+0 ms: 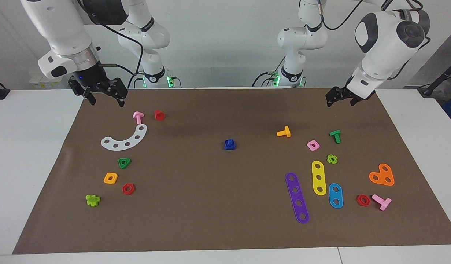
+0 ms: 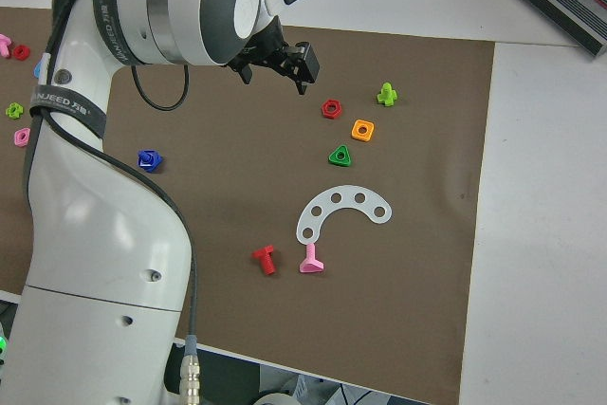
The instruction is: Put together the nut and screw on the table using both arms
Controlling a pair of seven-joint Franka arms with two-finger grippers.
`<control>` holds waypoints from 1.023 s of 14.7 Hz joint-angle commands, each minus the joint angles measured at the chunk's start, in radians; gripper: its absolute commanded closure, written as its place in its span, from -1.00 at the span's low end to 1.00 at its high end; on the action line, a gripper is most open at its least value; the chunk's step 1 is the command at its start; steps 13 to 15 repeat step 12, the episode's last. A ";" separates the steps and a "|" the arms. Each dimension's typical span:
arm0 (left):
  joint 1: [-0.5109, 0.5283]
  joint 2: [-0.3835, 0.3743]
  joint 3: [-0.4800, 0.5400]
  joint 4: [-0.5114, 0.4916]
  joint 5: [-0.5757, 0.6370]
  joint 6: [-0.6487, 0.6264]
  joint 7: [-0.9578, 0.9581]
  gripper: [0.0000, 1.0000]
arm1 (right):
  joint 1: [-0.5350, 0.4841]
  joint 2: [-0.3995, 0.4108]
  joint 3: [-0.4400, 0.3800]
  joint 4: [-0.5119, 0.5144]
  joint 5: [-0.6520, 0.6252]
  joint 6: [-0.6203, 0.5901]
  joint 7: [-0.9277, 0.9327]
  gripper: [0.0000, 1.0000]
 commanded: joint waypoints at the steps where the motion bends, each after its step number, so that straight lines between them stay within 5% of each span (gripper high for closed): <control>1: 0.004 0.003 -0.010 0.038 0.025 0.011 -0.012 -1.00 | -0.014 -0.018 0.006 -0.019 0.026 -0.006 -0.033 -1.00; 6: 0.006 0.009 -0.007 0.050 0.024 0.186 -0.009 -1.00 | -0.014 -0.018 0.006 -0.019 0.026 -0.006 -0.033 -1.00; 15: 0.006 0.004 -0.007 0.039 0.024 0.178 -0.002 -1.00 | -0.014 -0.018 0.006 -0.019 0.026 -0.006 -0.033 -1.00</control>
